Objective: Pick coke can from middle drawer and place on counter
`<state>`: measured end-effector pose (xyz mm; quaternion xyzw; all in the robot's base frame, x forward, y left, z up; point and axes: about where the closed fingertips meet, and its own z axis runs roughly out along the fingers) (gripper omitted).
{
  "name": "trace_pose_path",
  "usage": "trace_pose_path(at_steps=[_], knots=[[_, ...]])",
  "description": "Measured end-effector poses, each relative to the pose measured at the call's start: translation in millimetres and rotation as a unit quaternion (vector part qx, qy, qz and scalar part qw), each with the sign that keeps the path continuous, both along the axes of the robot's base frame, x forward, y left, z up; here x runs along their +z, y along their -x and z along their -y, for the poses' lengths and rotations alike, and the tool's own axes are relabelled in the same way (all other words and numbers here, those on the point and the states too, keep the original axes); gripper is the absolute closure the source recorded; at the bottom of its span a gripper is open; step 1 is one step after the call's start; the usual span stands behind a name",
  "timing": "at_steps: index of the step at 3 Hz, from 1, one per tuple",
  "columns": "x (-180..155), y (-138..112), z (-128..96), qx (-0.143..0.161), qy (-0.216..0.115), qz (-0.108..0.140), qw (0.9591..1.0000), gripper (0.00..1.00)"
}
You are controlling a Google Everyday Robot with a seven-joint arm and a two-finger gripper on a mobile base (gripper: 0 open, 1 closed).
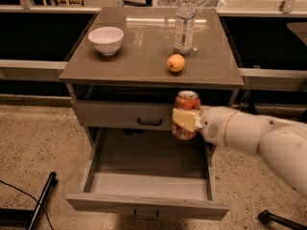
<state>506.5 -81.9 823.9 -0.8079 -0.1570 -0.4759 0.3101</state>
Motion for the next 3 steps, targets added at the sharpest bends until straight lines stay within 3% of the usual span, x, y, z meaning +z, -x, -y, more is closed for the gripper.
trace_pose_path(at_steps=[1, 2, 3], knots=[[60.8, -45.6, 49.0, -0.033, 0.024, 0.095, 0.9946, 1.00], [97.5, -73.2, 68.1, -0.040, 0.034, 0.141, 0.9886, 1.00], [115.7, -110.4, 73.3, -0.049, 0.052, 0.189, 0.9793, 1.00]])
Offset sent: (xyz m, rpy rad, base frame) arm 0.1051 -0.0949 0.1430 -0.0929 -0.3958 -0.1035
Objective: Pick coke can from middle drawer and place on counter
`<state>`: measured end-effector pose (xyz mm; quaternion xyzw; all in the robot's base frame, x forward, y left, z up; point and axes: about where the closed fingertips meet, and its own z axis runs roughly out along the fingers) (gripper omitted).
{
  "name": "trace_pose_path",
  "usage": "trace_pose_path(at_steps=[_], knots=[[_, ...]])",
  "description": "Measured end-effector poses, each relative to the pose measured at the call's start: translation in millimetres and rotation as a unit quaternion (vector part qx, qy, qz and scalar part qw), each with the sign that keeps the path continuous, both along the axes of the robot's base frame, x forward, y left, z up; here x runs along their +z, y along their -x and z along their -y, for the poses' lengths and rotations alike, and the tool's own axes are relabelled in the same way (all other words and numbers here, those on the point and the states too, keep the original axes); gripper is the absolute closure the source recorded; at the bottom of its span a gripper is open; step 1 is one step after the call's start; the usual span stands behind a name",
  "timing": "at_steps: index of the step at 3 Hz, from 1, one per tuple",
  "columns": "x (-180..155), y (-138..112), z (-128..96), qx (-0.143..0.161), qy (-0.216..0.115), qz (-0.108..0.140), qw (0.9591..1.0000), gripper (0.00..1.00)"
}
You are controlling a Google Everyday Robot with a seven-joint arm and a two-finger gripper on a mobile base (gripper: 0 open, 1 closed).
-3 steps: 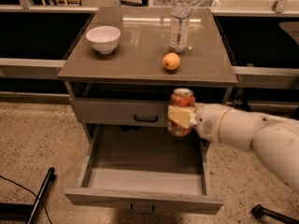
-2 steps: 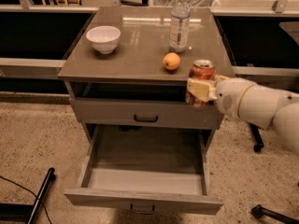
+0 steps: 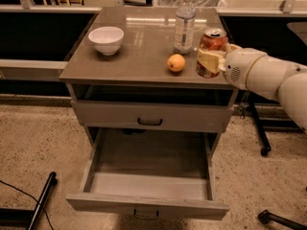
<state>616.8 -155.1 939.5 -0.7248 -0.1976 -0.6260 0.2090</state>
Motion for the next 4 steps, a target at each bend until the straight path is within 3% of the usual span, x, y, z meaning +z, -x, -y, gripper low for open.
trace_pose_path(at_steps=[1, 2, 3, 4], knots=[[4.9, -36.8, 0.2, -0.009, 0.007, 0.054, 0.9985, 1.00], [-3.7, -65.4, 2.6, -0.032, 0.016, 0.076, 0.9965, 0.81], [-28.6, -80.0, 17.1, -0.060, 0.013, 0.056, 0.9966, 0.58], [-66.3, -81.2, 26.6, -0.071, 0.007, 0.017, 0.9973, 0.34]])
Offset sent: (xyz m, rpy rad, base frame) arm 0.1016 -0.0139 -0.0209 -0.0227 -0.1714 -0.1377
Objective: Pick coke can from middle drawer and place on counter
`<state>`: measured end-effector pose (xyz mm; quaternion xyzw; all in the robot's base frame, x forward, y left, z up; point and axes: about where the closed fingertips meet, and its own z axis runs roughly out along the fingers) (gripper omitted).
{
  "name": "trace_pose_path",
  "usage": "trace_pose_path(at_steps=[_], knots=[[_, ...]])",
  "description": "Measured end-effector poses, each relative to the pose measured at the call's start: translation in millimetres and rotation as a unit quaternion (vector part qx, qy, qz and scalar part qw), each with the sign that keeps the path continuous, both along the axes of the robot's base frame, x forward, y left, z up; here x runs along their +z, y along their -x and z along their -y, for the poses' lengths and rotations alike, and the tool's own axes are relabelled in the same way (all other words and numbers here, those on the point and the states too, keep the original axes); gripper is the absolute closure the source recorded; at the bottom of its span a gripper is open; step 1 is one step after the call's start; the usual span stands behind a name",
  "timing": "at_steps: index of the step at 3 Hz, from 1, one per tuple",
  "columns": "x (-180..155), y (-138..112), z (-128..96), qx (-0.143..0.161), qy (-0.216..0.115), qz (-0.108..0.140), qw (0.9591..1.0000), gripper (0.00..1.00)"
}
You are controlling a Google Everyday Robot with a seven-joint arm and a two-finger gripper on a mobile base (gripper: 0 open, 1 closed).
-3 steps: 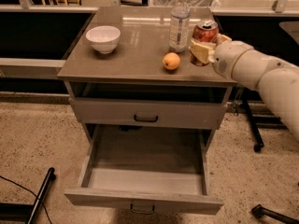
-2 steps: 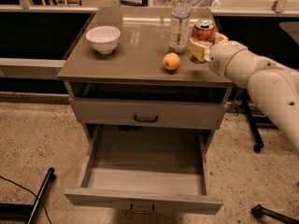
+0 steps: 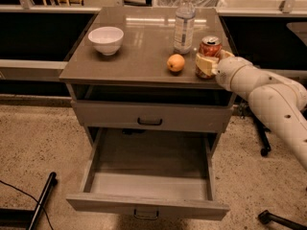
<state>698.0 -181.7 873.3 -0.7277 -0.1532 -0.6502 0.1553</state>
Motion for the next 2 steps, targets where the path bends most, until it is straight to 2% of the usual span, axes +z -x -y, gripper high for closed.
trace_pose_path(at_steps=[1, 2], knots=[[-7.0, -0.2, 1.5, -0.003, -0.005, -0.009, 0.9999, 0.11], [-4.5, 1.5, 4.6, 0.003, -0.011, -0.009, 0.9999, 0.00]])
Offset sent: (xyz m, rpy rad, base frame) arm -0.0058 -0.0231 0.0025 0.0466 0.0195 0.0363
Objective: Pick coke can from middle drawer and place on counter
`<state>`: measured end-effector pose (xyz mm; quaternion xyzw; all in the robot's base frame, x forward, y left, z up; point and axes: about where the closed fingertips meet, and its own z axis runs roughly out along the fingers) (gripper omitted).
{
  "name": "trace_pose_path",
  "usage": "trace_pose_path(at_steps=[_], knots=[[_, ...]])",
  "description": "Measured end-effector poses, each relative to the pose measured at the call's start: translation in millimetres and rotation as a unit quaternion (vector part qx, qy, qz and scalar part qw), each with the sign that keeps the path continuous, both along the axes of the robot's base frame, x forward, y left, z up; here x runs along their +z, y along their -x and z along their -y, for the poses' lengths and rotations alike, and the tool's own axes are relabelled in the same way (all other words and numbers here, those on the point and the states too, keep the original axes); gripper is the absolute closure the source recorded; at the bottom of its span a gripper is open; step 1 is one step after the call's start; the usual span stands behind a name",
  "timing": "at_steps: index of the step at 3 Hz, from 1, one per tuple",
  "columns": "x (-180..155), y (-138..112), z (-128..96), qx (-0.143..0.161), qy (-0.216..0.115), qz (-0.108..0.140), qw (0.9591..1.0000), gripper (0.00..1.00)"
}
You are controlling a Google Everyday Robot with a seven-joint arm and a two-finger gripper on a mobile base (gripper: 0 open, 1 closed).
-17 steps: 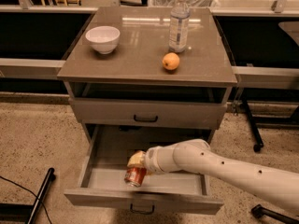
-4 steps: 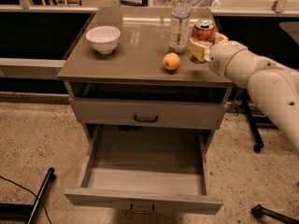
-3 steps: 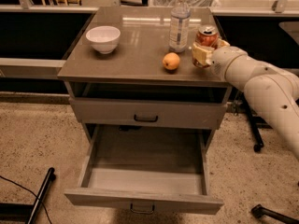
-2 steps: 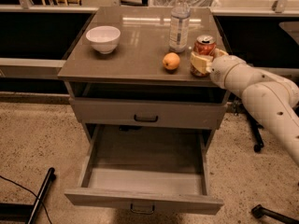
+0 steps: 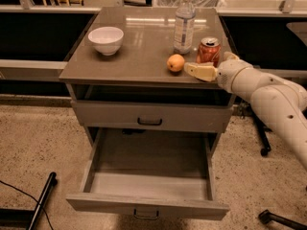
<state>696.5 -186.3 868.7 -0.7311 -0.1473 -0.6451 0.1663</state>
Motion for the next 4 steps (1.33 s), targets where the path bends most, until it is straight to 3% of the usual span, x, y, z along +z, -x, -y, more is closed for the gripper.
trace_pose_path(at_steps=[1, 2, 3, 4], knots=[[15.7, 8.7, 28.0, 0.006, -0.067, 0.020, 0.9976, 0.00], [43.3, 21.5, 56.0, 0.034, -0.129, 0.047, 0.9900, 0.00], [63.4, 26.3, 43.2, 0.051, -0.106, 0.076, 0.9901, 0.00], [63.4, 26.3, 43.2, 0.051, -0.106, 0.076, 0.9901, 0.00]])
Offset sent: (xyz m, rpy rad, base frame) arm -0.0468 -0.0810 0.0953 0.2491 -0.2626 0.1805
